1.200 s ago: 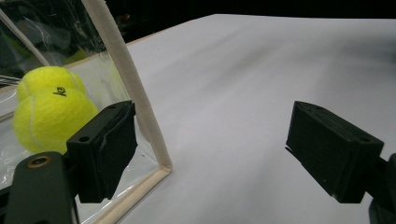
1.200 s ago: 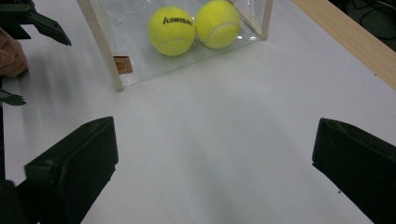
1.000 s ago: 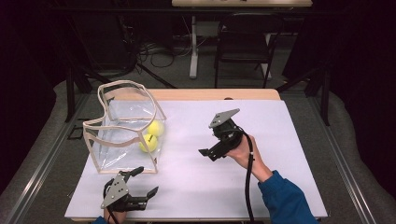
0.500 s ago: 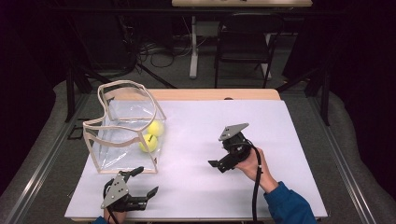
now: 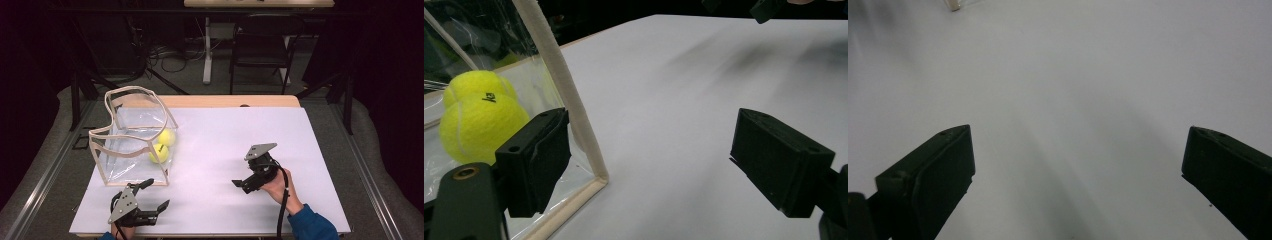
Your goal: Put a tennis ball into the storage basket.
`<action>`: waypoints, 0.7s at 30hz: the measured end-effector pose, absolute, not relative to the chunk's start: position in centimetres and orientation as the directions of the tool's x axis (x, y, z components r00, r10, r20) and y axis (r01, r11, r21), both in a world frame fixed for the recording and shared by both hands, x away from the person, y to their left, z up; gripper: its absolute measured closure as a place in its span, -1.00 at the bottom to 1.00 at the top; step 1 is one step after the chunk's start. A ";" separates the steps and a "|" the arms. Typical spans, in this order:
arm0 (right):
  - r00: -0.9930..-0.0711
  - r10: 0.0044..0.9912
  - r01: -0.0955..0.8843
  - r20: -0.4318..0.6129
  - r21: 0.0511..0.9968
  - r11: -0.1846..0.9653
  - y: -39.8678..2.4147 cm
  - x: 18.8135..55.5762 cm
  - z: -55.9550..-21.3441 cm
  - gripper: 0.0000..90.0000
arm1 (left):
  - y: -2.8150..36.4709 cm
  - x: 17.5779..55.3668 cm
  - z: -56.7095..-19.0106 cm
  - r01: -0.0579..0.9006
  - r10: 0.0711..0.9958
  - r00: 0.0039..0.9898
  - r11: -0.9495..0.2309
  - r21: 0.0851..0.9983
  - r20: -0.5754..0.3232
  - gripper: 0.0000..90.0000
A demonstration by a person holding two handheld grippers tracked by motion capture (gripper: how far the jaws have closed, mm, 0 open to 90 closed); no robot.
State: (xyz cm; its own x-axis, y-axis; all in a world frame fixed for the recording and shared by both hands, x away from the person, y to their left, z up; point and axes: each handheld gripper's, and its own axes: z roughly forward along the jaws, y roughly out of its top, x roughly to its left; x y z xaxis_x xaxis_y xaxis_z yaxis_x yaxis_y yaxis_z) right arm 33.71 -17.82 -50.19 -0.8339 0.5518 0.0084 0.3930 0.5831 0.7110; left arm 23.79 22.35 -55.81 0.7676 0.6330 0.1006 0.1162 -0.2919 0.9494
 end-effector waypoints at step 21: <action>-0.792 0.610 0.451 0.036 0.709 0.543 -21.2 32.1 -53.4 -0.99 | 22.3 23.8 -55.8 0.118 0.633 0.768 -0.292 0.949 0.099 -0.65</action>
